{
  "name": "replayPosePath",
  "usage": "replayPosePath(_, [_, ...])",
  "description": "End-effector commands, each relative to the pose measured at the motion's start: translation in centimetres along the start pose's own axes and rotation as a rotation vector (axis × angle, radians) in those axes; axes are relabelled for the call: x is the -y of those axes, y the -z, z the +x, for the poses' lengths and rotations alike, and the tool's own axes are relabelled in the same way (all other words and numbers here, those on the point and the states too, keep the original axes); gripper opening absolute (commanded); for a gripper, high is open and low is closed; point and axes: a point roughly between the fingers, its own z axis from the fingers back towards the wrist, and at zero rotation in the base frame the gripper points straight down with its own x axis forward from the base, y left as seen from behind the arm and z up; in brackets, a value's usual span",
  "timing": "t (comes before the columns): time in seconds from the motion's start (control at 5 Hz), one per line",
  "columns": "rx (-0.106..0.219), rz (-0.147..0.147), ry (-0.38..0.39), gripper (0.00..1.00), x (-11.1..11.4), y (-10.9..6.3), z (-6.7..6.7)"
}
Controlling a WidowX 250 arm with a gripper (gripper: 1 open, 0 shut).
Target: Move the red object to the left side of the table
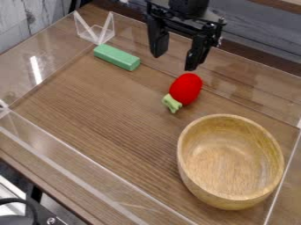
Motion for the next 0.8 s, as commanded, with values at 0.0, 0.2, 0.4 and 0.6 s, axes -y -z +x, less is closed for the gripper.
replayPosePath(0.0, [-0.016,0.001,0.022,1.0,0.1,1.4,0.0])
replayPosePath(0.2, [-0.022,-0.008,0.089,1.0,0.5,3.4,-0.1])
replayPosePath(0.4, [-0.002,-0.028,0.226,1.0,0.9,4.4,0.2])
replayPosePath(0.6, [0.01,-0.036,0.294,1.0,1.0,5.3,0.9])
